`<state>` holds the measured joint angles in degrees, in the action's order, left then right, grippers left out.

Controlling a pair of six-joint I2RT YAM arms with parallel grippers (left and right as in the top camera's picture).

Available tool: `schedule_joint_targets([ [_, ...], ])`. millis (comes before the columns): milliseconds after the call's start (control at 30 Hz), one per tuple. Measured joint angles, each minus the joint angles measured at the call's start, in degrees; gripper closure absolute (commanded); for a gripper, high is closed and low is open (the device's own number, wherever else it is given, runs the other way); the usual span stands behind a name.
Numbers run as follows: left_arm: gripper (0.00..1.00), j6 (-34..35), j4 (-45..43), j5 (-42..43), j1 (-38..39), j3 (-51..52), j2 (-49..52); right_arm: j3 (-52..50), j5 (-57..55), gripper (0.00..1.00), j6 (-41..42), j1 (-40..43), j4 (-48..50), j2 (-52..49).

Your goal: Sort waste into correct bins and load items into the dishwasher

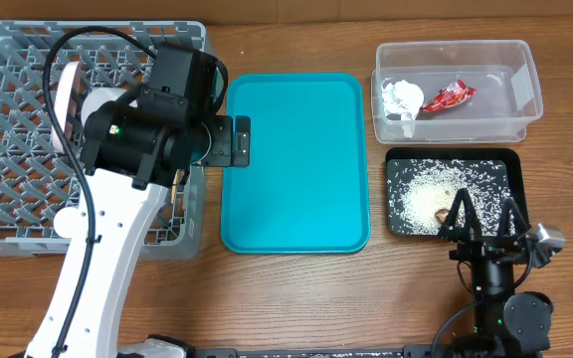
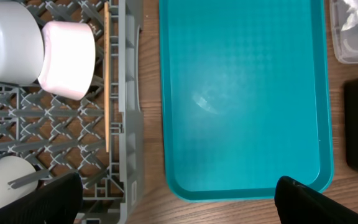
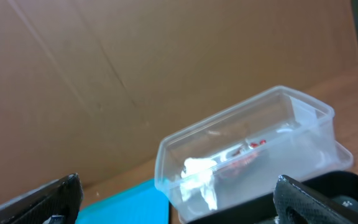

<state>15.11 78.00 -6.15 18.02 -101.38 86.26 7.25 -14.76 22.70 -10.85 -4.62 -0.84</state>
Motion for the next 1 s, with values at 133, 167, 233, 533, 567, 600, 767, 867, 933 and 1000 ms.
schedule_joint_targets([
  [133,0.0,0.0,0.0,0.0,0.0,0.0,0.3,-5.0,0.0,0.0,0.0,0.0,8.2,0.0],
  [167,0.0,0.0,0.0,0.0,0.0,0.0,0.3,-5.8,0.0,0.0,0.0,-0.1,8.4,0.1],
  [233,0.0,0.0,0.0,0.0,0.0,0.0,0.3,-6.2,-0.1,0.0,0.0,-0.2,8.2,0.0],
  [533,0.0,0.0,0.0,0.0,0.0,0.0,0.3,-6.2,-0.2,0.0,0.0,-0.2,1.9,0.1],
  [567,0.0,0.0,0.0,0.0,0.0,0.0,0.3,-6.2,-0.3,0.0,0.0,-0.2,1.1,0.0],
  [600,0.0,0.0,0.0,0.0,0.0,0.0,0.3,-6.2,-0.2,0.0,0.0,-0.2,1.1,0.0],
  [767,0.0,0.0,0.0,0.0,0.0,0.0,0.3,-6.2,-0.2,0.0,0.0,-0.2,1.1,0.0],
  [867,0.0,0.0,0.0,0.0,0.0,0.0,0.3,-6.2,-0.2,0.0,0.0,-0.2,1.1,0.0],
  [933,0.0,0.0,0.0,0.0,0.0,0.0,0.3,-6.2,-0.2,0.0,0.0,-0.2,1.0,0.0],
  [1000,0.0,0.0,0.0,0.0,0.0,0.0,0.3,-6.2,-0.2,0.0,0.0,-0.2,1.1,0.0],
])
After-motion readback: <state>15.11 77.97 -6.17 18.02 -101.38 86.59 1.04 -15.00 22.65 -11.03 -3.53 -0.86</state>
